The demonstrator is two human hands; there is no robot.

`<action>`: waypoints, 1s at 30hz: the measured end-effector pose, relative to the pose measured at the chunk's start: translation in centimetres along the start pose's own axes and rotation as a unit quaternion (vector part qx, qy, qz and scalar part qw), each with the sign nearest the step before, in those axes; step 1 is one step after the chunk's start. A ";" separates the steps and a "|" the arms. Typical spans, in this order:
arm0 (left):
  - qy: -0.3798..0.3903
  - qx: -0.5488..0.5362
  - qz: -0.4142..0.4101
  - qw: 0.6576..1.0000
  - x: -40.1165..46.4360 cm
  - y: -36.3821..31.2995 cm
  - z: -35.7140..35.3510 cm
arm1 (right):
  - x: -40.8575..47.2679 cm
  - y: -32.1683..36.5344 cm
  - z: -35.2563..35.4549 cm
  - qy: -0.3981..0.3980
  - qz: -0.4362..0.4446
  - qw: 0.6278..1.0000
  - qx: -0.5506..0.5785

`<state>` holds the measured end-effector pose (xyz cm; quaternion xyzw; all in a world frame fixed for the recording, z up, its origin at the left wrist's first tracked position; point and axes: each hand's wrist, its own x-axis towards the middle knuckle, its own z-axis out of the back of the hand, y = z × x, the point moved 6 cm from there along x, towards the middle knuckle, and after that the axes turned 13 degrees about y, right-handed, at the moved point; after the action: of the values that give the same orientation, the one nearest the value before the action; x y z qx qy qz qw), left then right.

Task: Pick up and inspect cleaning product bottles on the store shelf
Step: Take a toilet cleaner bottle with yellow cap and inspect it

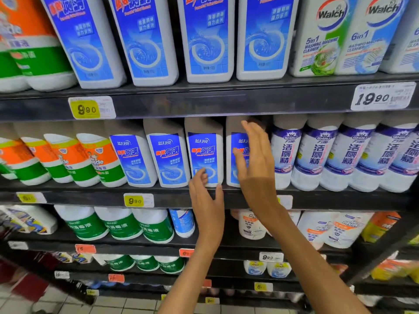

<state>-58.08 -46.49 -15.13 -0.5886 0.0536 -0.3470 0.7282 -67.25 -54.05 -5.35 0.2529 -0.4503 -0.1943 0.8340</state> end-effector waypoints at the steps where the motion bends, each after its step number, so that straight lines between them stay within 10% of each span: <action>1: 0.011 0.015 0.004 1.000 0.3 0.2 0.3 | 0.7 0.6 -0.6 0.026 -0.001 1.000 -0.001; 9: 0.089 0.037 0.025 0.995 1.5 2.0 1.7 | 5.1 2.0 -6.5 0.175 -0.078 0.976 -0.101; 26: 0.199 -0.061 -0.009 0.978 2.1 4.4 3.5 | 5.1 2.7 -6.2 0.052 -0.131 0.960 -0.241; 30: 0.226 -0.074 -0.013 0.971 2.2 4.4 3.8 | 4.3 2.1 -7.0 0.058 -0.152 0.980 -0.111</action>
<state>-52.62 -44.28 -17.21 -0.5475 0.2348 -0.4758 0.6471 -58.86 -52.98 -4.60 0.2352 -0.3330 -0.3531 0.8421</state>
